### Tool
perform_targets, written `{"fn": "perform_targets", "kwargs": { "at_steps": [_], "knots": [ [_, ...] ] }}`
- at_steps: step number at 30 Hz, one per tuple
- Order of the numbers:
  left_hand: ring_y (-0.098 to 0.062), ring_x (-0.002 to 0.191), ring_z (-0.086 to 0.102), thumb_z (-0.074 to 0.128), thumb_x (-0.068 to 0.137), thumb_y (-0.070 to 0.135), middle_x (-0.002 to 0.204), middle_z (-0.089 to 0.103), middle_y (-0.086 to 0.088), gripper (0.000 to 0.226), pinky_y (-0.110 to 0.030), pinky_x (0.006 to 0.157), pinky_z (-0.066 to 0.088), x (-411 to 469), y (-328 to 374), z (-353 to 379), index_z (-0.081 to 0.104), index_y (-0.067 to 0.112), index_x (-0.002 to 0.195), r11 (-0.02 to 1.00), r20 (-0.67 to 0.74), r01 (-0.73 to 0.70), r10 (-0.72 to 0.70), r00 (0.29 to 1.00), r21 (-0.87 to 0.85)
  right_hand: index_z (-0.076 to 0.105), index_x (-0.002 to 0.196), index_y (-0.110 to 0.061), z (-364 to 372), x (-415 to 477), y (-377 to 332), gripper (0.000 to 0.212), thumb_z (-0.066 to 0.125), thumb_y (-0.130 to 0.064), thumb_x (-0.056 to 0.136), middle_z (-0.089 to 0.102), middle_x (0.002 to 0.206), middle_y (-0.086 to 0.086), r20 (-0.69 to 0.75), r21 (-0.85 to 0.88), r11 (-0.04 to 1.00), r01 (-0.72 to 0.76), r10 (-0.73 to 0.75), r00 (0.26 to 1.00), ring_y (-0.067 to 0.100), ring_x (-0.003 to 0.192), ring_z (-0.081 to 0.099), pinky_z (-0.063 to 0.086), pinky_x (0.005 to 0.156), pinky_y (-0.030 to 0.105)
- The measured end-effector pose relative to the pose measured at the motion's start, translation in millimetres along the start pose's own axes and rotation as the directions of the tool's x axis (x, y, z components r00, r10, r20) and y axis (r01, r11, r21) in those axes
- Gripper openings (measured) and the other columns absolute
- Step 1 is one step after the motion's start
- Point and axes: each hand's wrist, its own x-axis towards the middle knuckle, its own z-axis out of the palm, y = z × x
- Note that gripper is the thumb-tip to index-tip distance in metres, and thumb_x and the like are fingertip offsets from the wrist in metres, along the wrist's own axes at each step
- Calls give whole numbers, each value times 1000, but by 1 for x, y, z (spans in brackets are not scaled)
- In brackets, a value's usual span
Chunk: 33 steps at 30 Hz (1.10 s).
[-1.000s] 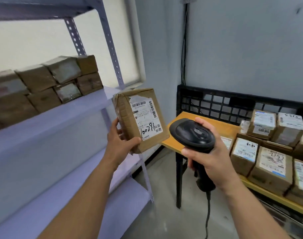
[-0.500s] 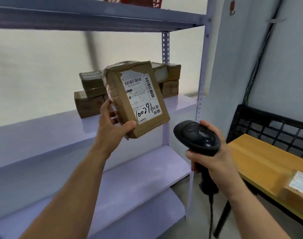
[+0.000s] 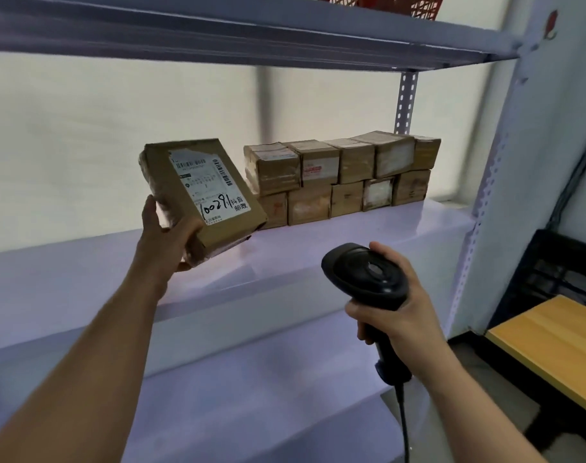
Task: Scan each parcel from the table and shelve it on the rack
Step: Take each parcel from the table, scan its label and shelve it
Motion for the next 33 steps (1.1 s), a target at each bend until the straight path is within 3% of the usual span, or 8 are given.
{"fn": "perform_targets", "kwargs": {
  "at_steps": [5,9,11,13,17,22,33],
  "knots": [
    [-28,101,62,54,87,39,136,52,-4,76,-50,75,59,30,-15,-17,10,52,148,990,-39,52,-48,998,132,56,119,-52,27,13,10,82,76,13,72,62,117,6,8,5,1000,-5,5,1000,29,52,61,53,51,34],
    [-35,113,57,39,87,47,140,51,-7,68,-52,93,52,47,-21,-20,6,58,145,971,-94,9,14,995,237,57,118,-54,42,22,17,83,76,14,73,62,118,6,22,7,1000,-17,16,1000,28,52,61,53,52,36],
    [-36,121,52,39,91,53,142,50,-10,62,-49,102,45,58,-23,-19,12,54,147,955,-93,-43,73,993,293,57,118,-54,47,27,19,84,76,14,73,63,118,5,26,7,1000,-19,19,999,29,52,61,52,52,35],
    [-32,127,48,52,91,57,143,49,-10,64,-42,106,40,65,-25,-15,28,41,149,925,-18,-82,96,995,371,57,118,-54,51,31,20,83,75,14,73,63,116,4,26,10,1000,-22,22,999,29,52,61,53,52,35],
    [-30,125,49,73,82,40,140,50,-8,72,-36,97,39,77,-31,-10,39,29,144,875,75,-106,80,994,473,56,117,-56,54,38,23,83,76,12,73,64,114,2,25,-10,1000,-25,25,999,29,52,61,54,53,35],
    [-33,126,47,69,86,27,139,51,-12,68,-41,104,39,97,-33,-7,37,23,145,855,16,-122,131,991,503,57,117,-54,54,46,27,83,75,14,74,65,113,3,17,-20,999,-29,30,999,31,52,60,52,52,34],
    [-34,128,45,67,88,29,141,51,-11,73,-43,102,38,121,-35,9,27,21,149,871,-18,-71,92,996,487,57,119,-53,48,59,32,82,75,13,73,64,115,2,16,-19,999,-34,34,999,29,53,60,53,53,34]
  ]
}}
